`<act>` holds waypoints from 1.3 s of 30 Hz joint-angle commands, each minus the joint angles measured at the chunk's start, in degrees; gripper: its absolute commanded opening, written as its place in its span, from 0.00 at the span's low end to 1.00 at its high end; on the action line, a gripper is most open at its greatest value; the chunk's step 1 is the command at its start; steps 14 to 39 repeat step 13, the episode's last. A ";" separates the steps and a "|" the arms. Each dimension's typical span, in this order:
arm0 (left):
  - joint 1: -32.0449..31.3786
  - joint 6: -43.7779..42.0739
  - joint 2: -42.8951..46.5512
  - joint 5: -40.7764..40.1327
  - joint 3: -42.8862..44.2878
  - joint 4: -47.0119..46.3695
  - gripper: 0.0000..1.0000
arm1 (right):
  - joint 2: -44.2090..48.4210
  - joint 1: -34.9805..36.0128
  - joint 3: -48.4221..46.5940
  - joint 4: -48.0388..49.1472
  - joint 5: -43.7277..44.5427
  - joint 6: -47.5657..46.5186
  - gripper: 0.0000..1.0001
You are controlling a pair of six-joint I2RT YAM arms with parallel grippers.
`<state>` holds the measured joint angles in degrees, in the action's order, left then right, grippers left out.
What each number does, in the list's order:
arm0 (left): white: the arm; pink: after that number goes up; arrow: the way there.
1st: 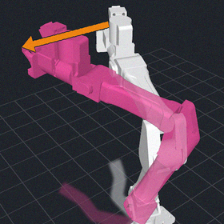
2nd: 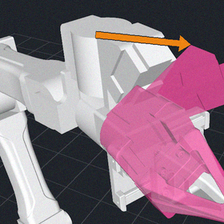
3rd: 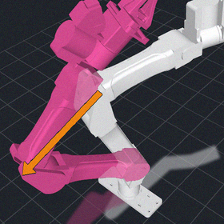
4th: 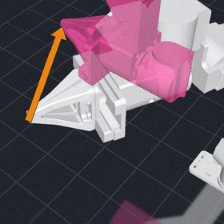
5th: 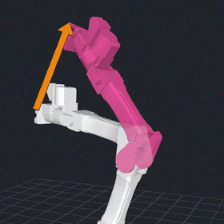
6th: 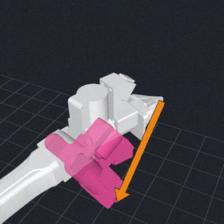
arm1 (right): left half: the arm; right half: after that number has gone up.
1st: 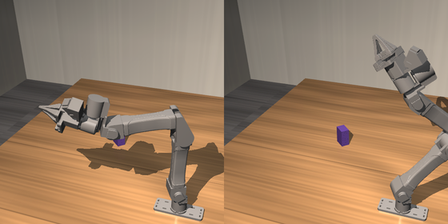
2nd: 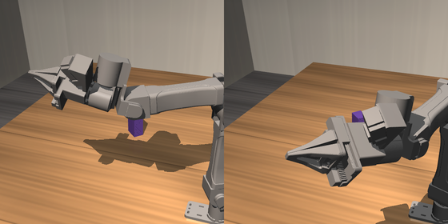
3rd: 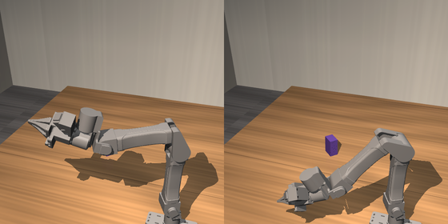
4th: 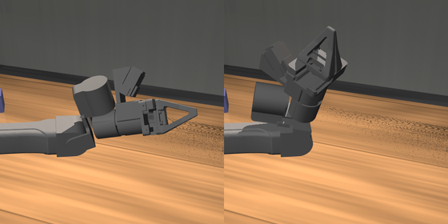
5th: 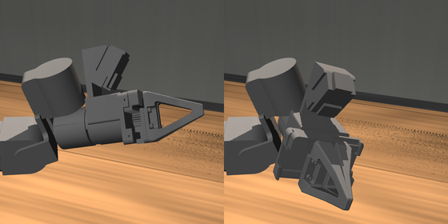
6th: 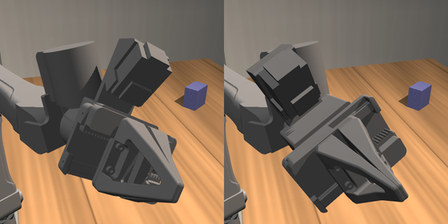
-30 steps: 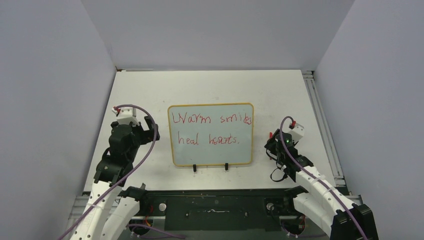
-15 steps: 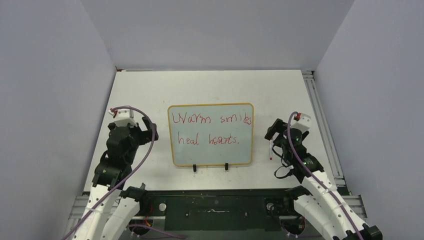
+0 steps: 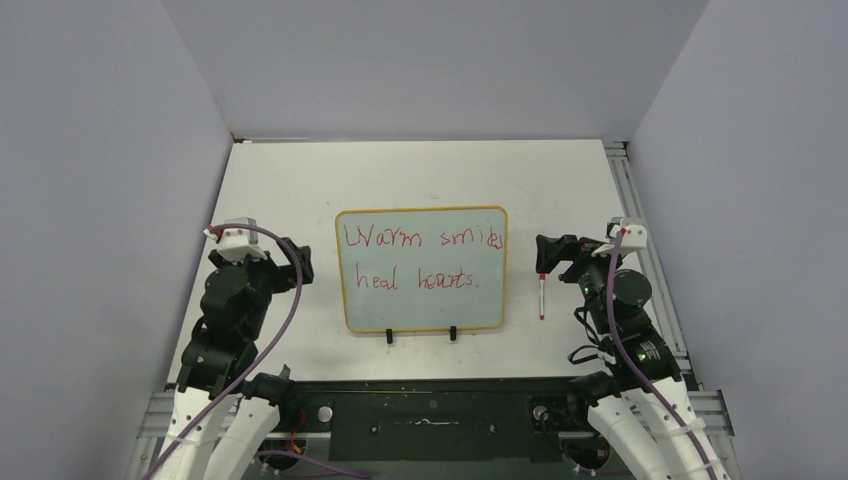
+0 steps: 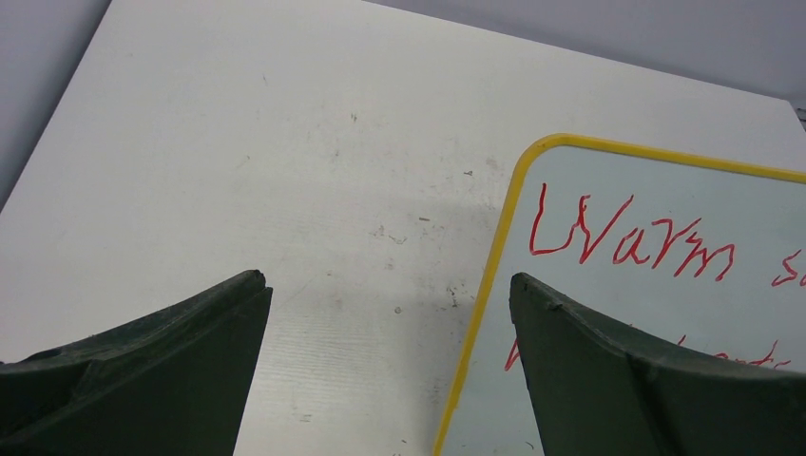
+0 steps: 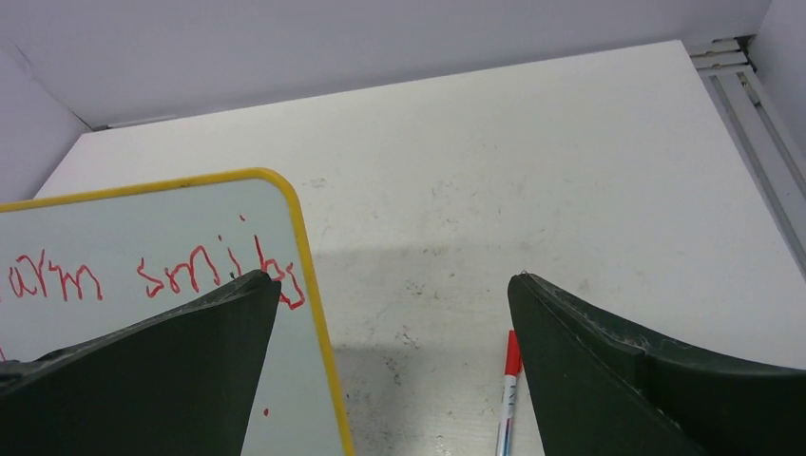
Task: Write a sentence on the whiteboard
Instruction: Reset both arms
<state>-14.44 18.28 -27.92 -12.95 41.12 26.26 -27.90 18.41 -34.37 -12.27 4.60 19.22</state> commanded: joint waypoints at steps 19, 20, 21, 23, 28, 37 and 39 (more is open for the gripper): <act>0.43 -0.01 1.94 -1.46 0.88 -2.58 0.96 | 0.22 0.00 -2.76 0.09 1.37 -1.05 0.93; 0.43 -0.01 1.94 -1.46 0.88 -2.58 0.96 | 0.22 0.00 -2.76 0.09 1.37 -1.05 0.93; 0.43 -0.01 1.94 -1.46 0.88 -2.58 0.96 | 0.22 0.00 -2.76 0.09 1.37 -1.05 0.93; 0.43 -0.01 1.94 -1.46 0.88 -2.58 0.96 | 0.22 0.00 -2.76 0.09 1.37 -1.05 0.93; 0.43 -0.01 1.94 -1.46 0.88 -2.58 0.96 | 0.22 0.00 -2.76 0.09 1.37 -1.05 0.93; 0.43 -0.01 1.94 -1.46 0.88 -2.58 0.96 | 0.22 0.00 -2.76 0.09 1.37 -1.05 0.93; 0.43 -0.01 1.94 -1.46 0.88 -2.58 0.96 | 0.22 0.00 -2.76 0.09 1.37 -1.05 0.93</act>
